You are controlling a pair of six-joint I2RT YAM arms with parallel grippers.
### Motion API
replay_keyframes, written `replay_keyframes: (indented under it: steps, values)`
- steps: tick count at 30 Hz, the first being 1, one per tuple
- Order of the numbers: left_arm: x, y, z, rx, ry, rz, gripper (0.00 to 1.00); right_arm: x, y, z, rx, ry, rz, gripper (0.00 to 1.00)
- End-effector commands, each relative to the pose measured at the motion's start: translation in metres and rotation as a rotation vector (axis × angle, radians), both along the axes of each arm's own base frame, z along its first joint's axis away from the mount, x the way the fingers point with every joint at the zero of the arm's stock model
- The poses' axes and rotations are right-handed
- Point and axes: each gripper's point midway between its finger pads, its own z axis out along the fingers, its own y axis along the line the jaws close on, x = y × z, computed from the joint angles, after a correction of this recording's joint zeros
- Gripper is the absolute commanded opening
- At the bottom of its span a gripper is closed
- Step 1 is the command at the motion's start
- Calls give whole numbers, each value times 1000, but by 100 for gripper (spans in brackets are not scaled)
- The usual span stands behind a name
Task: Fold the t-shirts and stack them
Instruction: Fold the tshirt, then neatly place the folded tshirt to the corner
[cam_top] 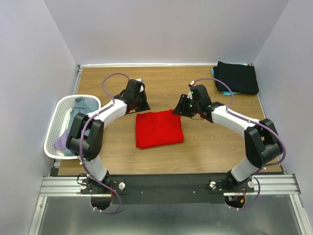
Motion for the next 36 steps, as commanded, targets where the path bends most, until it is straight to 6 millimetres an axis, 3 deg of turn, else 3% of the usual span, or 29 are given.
replay_keyframes:
  steps: [1,6,10,14,19,23,28,36]
  values:
    - [-8,12,27,15,-39,38,0,4,27,14,70,13,80,47]
    - [-29,27,26,16,-40,97,0,9,44,4,97,41,122,43]
    - [-41,31,1,37,16,91,0,20,58,-5,112,57,160,39]
    - [-31,31,-1,50,-1,98,0,32,63,-13,98,56,161,39]
    - [-7,39,-18,97,15,132,0,49,66,-33,90,86,145,39]
    - [9,56,-38,107,40,184,0,53,54,-56,72,129,118,38]
    - [12,59,-60,85,87,197,0,60,23,-81,57,175,79,38]
    - [17,52,-56,39,76,172,0,67,2,-78,85,167,80,38]
